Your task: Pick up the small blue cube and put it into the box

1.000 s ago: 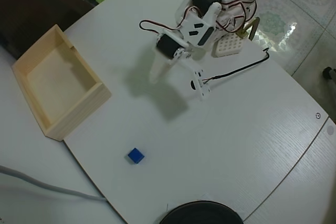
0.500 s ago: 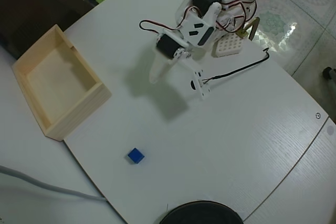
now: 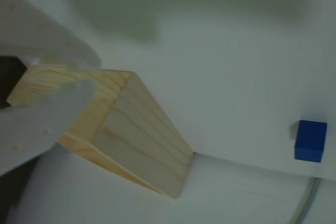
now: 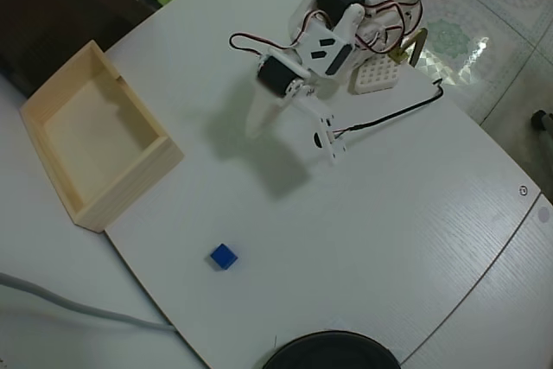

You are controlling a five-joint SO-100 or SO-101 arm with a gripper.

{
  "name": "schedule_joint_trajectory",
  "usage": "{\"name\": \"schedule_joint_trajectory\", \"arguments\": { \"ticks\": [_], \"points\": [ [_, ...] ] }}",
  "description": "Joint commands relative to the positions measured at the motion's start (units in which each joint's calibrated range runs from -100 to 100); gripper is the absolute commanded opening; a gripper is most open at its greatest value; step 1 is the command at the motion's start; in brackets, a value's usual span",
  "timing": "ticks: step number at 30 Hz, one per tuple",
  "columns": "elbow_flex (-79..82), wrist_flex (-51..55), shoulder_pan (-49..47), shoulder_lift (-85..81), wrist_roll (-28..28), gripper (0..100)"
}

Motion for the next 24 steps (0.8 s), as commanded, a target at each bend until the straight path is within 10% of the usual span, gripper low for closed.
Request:
{"name": "schedule_joint_trajectory", "arguments": {
  "ticks": [1, 24],
  "points": [
    [1.00, 0.10, -0.11, -0.17, -0.30, 1],
    [-27.42, 9.53, -2.18, 0.67, 0.12, 12]
  ]
}}
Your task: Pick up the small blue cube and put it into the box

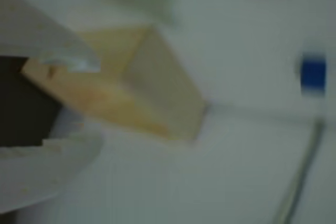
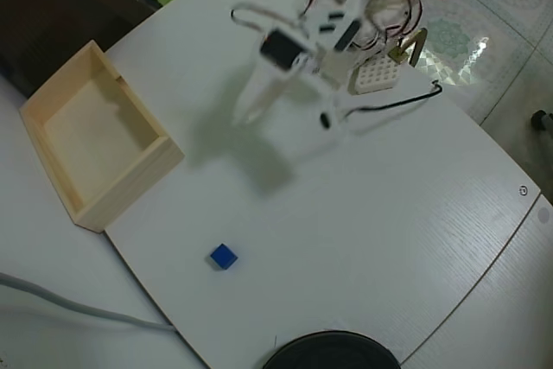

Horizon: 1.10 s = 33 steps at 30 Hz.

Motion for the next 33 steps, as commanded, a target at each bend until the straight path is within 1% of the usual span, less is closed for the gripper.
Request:
{"name": "schedule_joint_trajectory", "arguments": {
  "ticks": [1, 4, 9, 15, 18, 21, 27, 33],
  "points": [
    [-12.40, 2.11, -0.70, 1.94, 0.17, 12],
    [-21.45, 2.45, -0.78, 9.63, 0.17, 12],
    [-41.27, 3.39, -0.92, 27.89, 0.43, 12],
    [-65.79, 11.97, -1.00, 49.28, 3.45, 12],
    [-75.20, 17.07, -1.81, 57.65, 4.54, 15],
    [-82.53, 20.97, -3.58, 64.33, 4.49, 17],
    [-93.39, 25.73, -8.74, 74.81, 3.97, 16],
    [-101.36, 27.94, -13.09, 83.68, 2.31, 16]
  ]
}}
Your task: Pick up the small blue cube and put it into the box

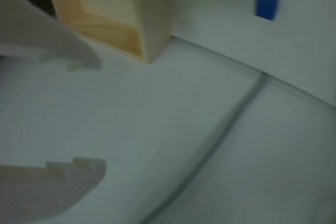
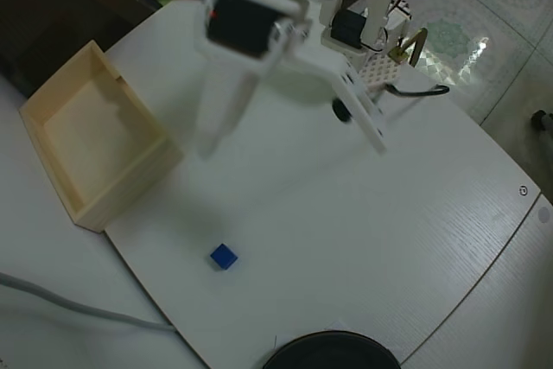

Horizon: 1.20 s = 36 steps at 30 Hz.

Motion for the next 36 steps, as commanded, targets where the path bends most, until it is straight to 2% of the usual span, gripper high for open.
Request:
{"name": "schedule_joint_trajectory", "arguments": {
  "ticks": [1, 11, 17, 36],
  "points": [
    [-5.97, 0.31, -1.74, 4.63, -1.37, 16],
    [-11.13, -0.80, -2.62, 15.11, -1.84, 16],
    [-10.23, -5.81, -2.18, 17.99, -1.84, 16],
    [-9.95, -4.71, 2.02, 34.72, -1.95, 16]
  ]
}}
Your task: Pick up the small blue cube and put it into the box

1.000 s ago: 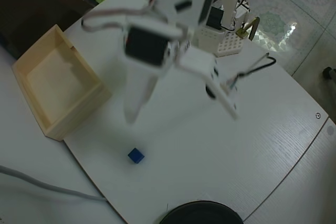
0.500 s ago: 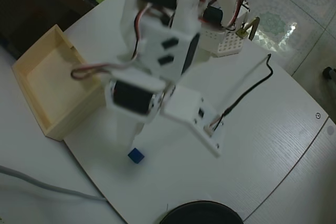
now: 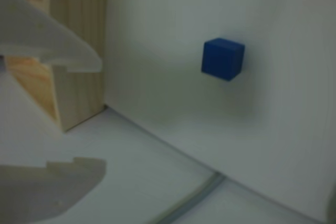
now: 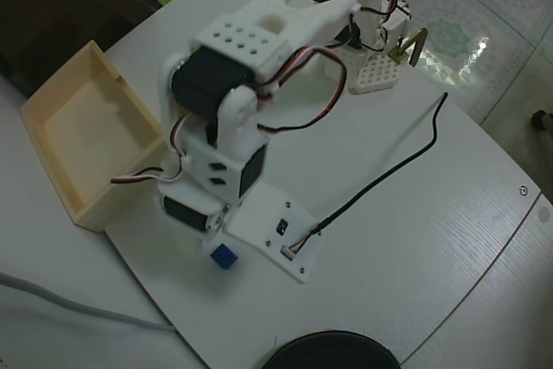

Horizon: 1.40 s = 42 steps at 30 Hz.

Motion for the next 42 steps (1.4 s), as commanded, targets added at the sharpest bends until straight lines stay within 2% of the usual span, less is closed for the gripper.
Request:
{"name": "schedule_joint_trajectory", "arguments": {
  "ticks": [1, 11, 15, 20, 27, 42],
  "points": [
    [-1.45, 0.84, 0.33, 1.12, -0.31, 17],
    [4.71, 1.01, 0.33, 2.90, -0.11, 17],
    [5.25, 1.01, 0.10, 2.98, 0.10, 22],
    [5.25, 0.24, -0.71, 3.49, 0.26, 23],
    [4.34, 2.20, -2.03, 12.02, -0.31, 29],
    [-12.76, 5.94, -2.99, 16.25, -0.52, 29]
  ]
}}
